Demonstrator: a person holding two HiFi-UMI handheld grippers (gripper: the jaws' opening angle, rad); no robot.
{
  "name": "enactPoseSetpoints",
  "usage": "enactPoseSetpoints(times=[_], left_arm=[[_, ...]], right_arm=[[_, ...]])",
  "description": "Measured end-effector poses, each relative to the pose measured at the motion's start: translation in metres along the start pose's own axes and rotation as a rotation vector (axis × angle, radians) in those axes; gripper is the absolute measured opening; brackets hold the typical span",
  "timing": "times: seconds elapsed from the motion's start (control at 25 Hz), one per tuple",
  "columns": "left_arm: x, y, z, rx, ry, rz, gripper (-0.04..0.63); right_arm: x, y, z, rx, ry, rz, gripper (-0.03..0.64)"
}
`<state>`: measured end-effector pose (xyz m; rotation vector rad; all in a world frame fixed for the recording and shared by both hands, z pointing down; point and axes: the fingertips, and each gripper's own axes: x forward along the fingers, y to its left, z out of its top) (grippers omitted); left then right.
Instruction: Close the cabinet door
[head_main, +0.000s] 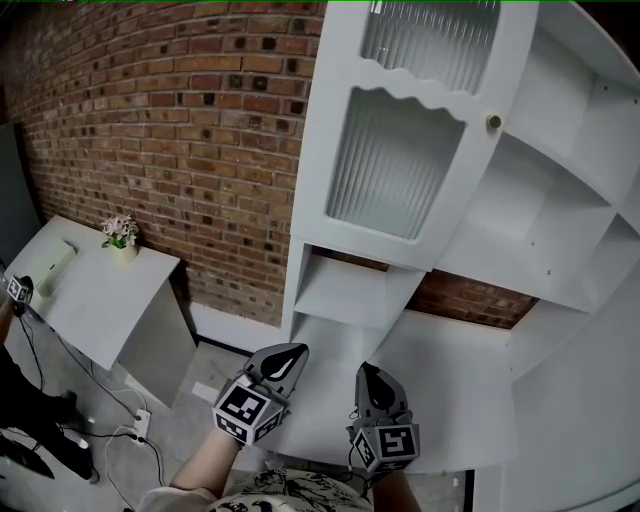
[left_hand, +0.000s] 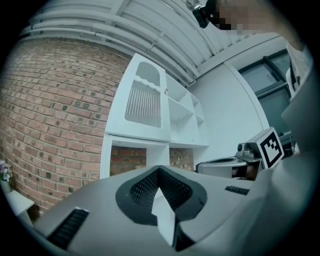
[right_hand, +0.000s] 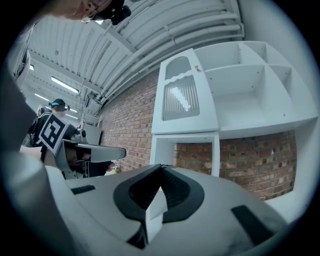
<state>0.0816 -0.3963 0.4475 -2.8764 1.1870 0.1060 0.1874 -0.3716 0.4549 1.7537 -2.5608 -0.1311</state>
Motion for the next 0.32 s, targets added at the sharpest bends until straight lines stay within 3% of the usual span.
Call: enactPoseSetpoints(times=[0.32], left_arm=[[0.0031,-0.0013,0.0019,-0.005,0.005,0.005,0.011]], right_arm=[[-0.0023,-0.0024,0.0022,-0.004,0.007,0.002,-0.002]])
